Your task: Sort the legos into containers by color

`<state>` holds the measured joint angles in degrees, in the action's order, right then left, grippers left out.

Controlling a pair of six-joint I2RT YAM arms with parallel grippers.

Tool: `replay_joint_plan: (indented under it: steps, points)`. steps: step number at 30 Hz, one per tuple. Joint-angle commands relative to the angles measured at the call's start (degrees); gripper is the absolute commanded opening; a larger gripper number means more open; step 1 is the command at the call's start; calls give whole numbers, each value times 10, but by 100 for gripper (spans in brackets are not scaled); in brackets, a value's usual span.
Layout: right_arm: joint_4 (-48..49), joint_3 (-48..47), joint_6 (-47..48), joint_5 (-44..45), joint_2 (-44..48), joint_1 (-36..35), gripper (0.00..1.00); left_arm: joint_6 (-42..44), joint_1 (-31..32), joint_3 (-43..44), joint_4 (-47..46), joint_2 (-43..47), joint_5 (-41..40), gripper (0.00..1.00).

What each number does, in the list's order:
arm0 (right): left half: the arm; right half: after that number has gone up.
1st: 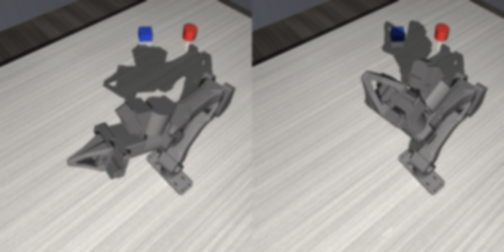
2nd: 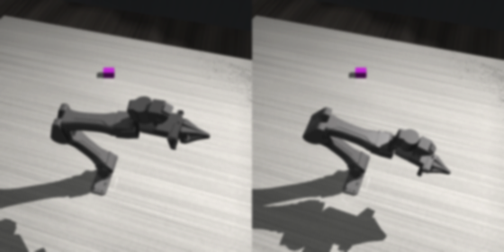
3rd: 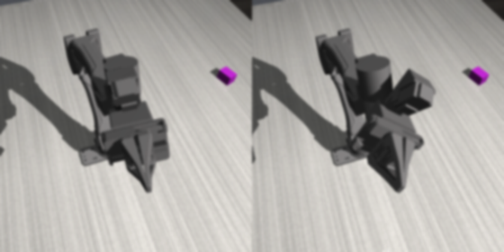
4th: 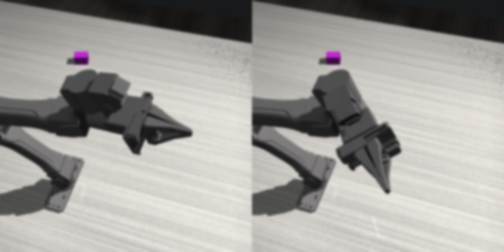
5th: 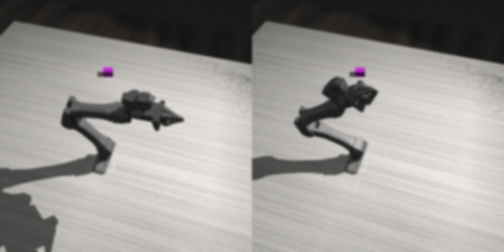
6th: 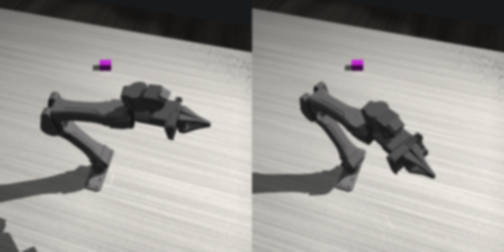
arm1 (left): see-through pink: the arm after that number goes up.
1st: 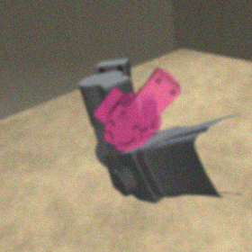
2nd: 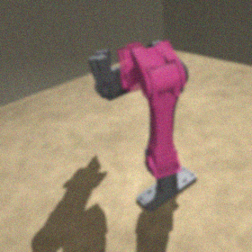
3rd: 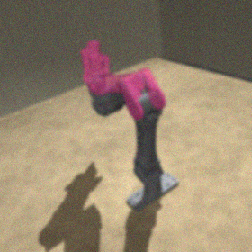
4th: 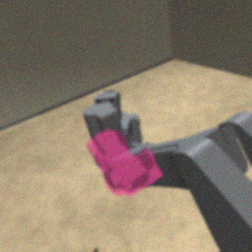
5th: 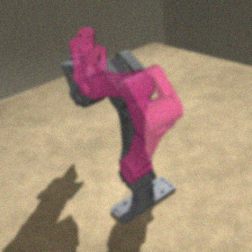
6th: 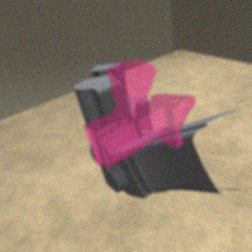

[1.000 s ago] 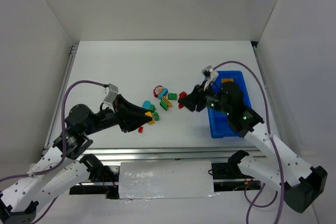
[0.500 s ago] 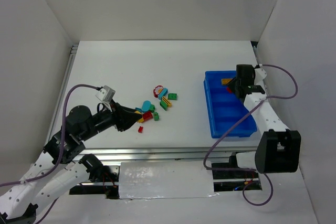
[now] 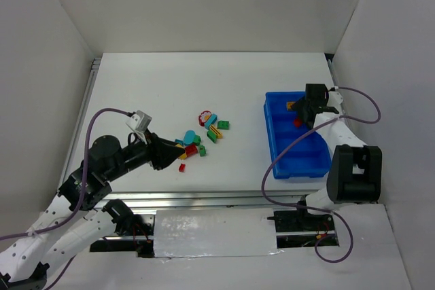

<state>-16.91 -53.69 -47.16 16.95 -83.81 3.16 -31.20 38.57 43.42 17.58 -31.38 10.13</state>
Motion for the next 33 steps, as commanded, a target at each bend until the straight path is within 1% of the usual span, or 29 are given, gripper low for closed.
replay_joint_plan:
  steps: [1,4,7,10,11,12,13,14,15,16,17,18,19,20,21,22,24,27,29,30,32,33]
  points:
    - [23,-19,-3,3,0,2,76,16,-1,3,-26,2,9,0]
    - [14,-23,-2,-3,4,2,80,16,-1,3,-27,2,8,0]
    - [3,-28,0,-16,27,1,81,15,-1,6,-26,2,3,0]
    - [-3,-30,36,-67,71,-17,83,5,-1,9,-40,-3,2,0]
    - [-6,-33,73,-94,95,-45,86,6,-1,9,-47,-5,10,0]
    - [-18,-44,86,-144,106,-59,92,10,-1,9,-56,-9,17,0]
    - [-49,-51,107,-165,129,-76,92,15,-1,11,-64,-18,28,0]
    - [-59,-55,115,-196,144,-116,92,20,-1,13,-77,-23,33,0]
    - [-70,-53,115,-267,157,-136,93,31,-1,15,-87,-30,40,0]
    - [-62,-46,108,-313,174,-153,93,36,-1,14,-101,-42,51,0]
    - [-49,-34,82,-361,210,-170,100,41,0,11,-140,-47,79,0]
    - [-31,-5,57,-404,228,-206,99,48,-1,6,-166,-51,95,0]
    - [14,8,10,-464,263,-227,100,55,-1,-11,-199,-57,114,0]
    - [24,20,-12,-480,278,-247,100,65,2,-24,-265,-60,156,0]
    - [37,23,-33,-481,292,-289,100,79,3,-52,-295,-61,166,0]
    - [41,25,-62,-479,318,-305,100,84,3,-63,-321,-62,170,0]
    - [60,41,-112,-467,341,-345,100,102,6,-89,-378,-64,176,0]
    - [111,75,-163,-495,354,-357,100,114,11,-104,-435,-72,220,0]
    - [142,96,-203,-516,349,-371,99,118,14,-104,-454,-76,242,0]
    - [167,103,-226,-516,343,-392,99,119,16,-101,-462,-78,255,0]
    - [186,108,-239,-497,335,-417,98,127,23,-91,-462,-81,255,0]
    - [192,108,-249,-489,325,-443,98,127,25,-89,-460,-83,250,0]
